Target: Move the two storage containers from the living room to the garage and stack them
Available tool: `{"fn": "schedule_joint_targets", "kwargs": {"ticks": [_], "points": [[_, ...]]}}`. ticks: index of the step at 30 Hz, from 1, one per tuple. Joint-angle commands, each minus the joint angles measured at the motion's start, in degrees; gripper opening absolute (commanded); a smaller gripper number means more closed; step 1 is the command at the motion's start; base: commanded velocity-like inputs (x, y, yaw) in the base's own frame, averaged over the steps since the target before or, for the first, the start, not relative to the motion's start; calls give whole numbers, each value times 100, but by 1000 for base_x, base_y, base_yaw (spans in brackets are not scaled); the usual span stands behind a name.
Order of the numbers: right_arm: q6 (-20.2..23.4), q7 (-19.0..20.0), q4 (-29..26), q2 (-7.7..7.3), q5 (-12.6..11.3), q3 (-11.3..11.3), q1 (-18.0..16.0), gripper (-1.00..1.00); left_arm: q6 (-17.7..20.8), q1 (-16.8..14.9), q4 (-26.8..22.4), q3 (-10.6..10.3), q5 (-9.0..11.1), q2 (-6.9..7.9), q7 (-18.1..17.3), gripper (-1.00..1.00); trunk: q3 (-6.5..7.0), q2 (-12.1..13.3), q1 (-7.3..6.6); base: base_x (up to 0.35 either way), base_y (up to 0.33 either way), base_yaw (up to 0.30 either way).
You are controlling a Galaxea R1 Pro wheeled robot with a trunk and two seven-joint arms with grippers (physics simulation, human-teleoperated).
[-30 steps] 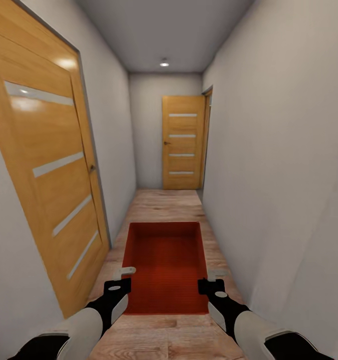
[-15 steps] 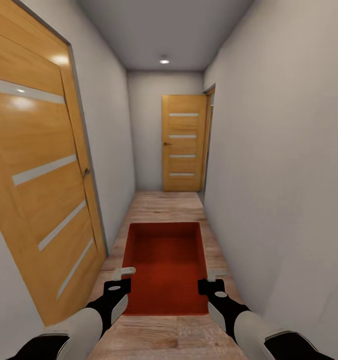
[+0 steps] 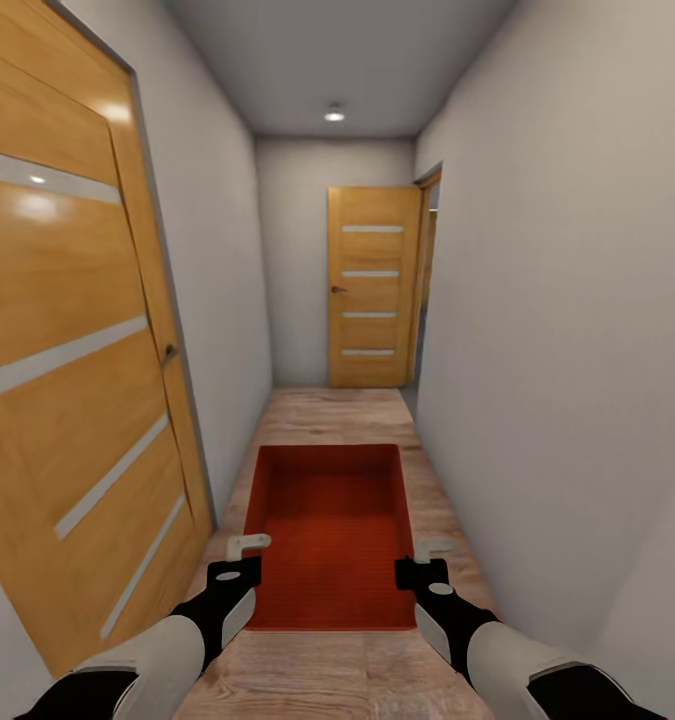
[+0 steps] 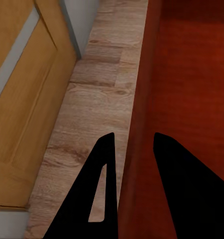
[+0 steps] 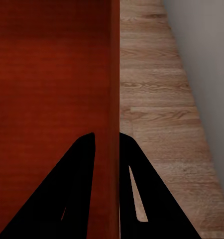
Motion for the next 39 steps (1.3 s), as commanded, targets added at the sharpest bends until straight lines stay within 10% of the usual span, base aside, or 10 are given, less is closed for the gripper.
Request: {"fn": "schedule_joint_targets", "kwargs": {"ticks": [1,39], "points": [[-270,-106,-12,-49,-22,-369,-12,-100,-6,2,16,122,36,205,29,-100,-8,-6,4,324,30,0],[-270,-106,-12,-49,-22,-369,-12,-100,-9,5,17,122,36,244,29,-100,-8,-6,4,326,1,0]]}}
